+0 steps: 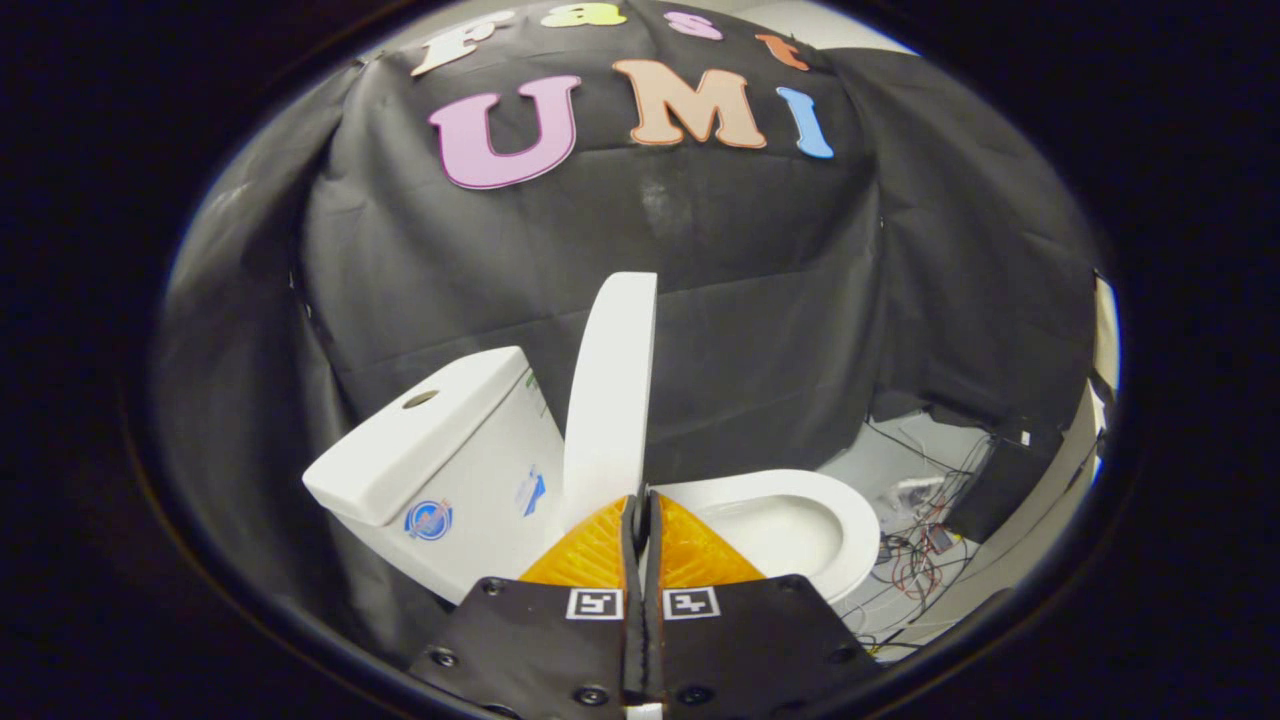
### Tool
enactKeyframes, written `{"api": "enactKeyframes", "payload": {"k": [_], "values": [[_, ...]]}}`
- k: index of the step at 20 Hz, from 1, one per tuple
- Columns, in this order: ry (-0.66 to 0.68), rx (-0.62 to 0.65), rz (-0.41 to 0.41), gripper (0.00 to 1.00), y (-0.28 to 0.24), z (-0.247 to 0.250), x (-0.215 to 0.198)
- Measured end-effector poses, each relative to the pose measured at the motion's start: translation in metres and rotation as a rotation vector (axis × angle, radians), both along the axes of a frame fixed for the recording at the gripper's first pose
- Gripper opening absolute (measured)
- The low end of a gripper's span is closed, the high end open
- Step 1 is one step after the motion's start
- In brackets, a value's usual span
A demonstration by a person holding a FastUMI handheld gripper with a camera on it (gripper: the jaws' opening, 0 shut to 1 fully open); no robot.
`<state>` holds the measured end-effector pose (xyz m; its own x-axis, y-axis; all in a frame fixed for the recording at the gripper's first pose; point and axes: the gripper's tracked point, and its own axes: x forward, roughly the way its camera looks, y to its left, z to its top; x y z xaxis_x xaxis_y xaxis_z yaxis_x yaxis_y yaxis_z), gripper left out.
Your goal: Open the toilet lid.
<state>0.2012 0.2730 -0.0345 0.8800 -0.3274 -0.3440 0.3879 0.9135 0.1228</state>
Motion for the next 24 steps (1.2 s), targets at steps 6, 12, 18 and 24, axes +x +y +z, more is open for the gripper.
{"api": "enactKeyframes", "payload": {"k": [6,12,18,24], "values": [[-0.018,-0.01,0.037,0.0,0.022,0.005,0.011],[-0.037,0.011,0.053,0.0,0.039,0.007,0.021],[-0.037,-0.04,0.114,0.0,0.063,0.01,0.033],[-0.052,-0.032,0.135,0.0,0.084,0.009,0.044]]}}
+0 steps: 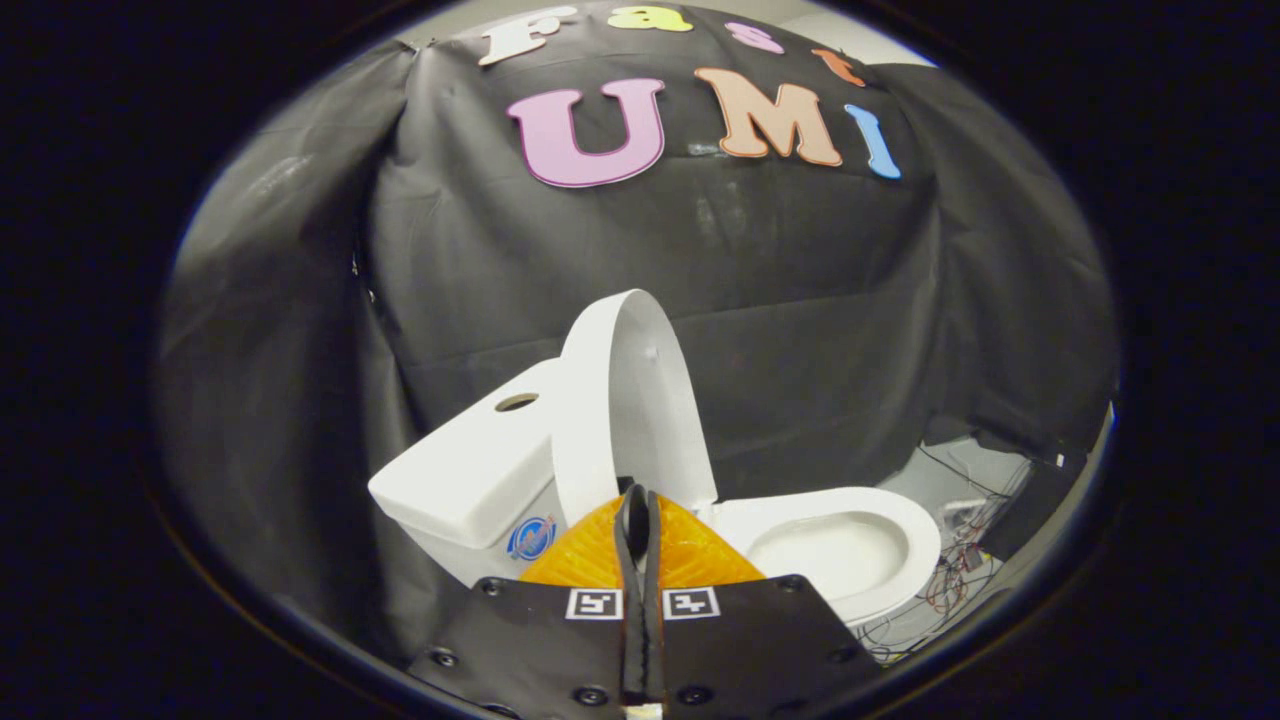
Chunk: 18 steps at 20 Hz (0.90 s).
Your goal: Open the toilet lid.
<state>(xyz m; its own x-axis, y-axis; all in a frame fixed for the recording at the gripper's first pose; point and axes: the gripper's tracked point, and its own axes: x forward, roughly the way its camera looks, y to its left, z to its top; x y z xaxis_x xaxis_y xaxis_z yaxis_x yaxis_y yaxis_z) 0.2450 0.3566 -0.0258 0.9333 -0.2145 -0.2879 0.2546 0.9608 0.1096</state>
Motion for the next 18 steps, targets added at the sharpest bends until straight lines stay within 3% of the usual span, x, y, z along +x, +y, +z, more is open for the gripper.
{"api": "enactKeyframes", "payload": {"k": [4,13,18], "values": [[-0.002,-0.028,0.017,0.01,0.012,-0.001,0.006],[-0.004,-0.085,-0.029,0.02,0.027,-0.003,0.012],[-0.032,-0.129,-0.057,0.08,0.031,-0.003,0.012]]}}
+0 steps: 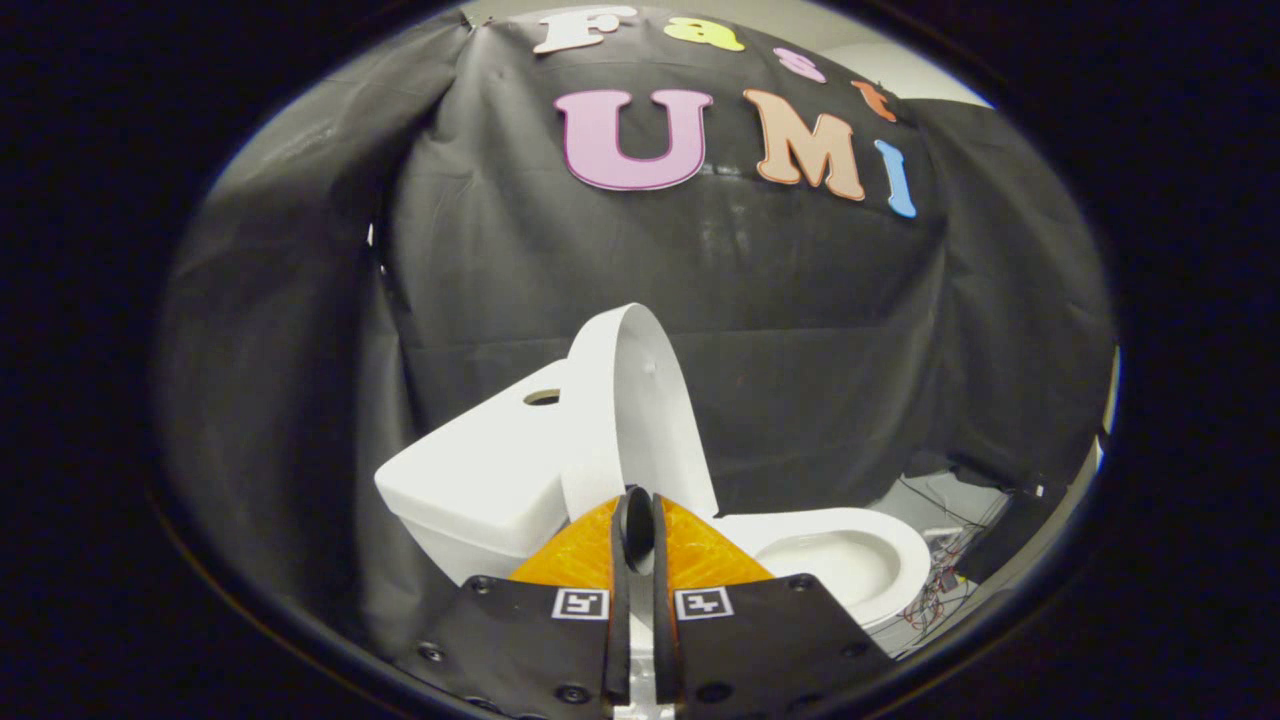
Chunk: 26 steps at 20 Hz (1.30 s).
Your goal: Open the toilet lid.
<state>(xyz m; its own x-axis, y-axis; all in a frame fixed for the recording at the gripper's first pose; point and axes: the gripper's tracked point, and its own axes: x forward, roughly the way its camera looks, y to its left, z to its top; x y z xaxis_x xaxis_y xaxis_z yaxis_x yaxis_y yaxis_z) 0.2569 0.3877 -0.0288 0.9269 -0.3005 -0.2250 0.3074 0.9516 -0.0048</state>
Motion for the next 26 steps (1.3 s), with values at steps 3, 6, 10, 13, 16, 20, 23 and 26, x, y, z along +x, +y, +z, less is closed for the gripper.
{"api": "enactKeyframes", "payload": {"k": [3,6,10,13,16,20,23,26], "values": [[-0.03,0.066,0.029,0.27,0.009,-0.003,0.003],[-0.007,0.056,0.083,0.54,0.016,-0.002,-0.001],[0.015,-0.009,0.139,0.84,0.011,0.0,-0.015],[0.03,-0.036,0.173,0.94,0.007,-0.002,-0.026],[0.021,-0.074,0.186,0.95,-0.004,0.002,-0.042],[-0.007,-0.06,0.195,0.97,-0.019,0.011,-0.059],[-0.003,-0.06,0.198,0.97,-0.03,0.014,-0.07],[0.018,-0.042,0.213,0.97,-0.041,0.013,-0.08]]}}
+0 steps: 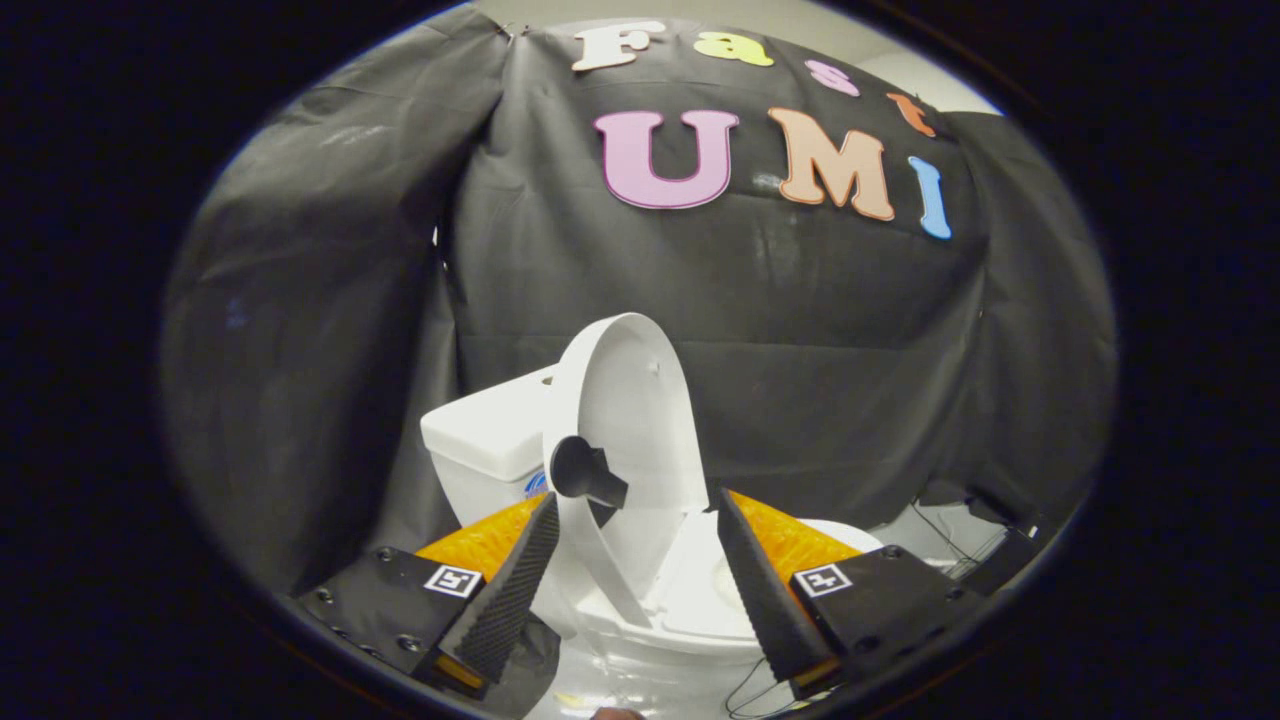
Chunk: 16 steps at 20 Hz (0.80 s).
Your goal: Open the toilet lid.
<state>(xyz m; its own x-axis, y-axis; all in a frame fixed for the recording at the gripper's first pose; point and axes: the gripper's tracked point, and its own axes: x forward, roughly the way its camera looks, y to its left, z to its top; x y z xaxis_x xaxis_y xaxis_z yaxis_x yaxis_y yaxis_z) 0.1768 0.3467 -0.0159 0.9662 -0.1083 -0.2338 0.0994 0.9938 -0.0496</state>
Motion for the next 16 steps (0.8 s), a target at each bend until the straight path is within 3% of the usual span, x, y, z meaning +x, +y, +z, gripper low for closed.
{"api": "enactKeyframes", "payload": {"k": [4,10,16], "values": [[-0.019,-0.017,-0.005,0.98,-0.036,0.011,-0.013],[-0.089,0.074,-0.019,0.97,-0.086,0.027,-0.032],[-0.114,0.024,-0.043,0.97,-0.156,0.041,-0.056]]}}
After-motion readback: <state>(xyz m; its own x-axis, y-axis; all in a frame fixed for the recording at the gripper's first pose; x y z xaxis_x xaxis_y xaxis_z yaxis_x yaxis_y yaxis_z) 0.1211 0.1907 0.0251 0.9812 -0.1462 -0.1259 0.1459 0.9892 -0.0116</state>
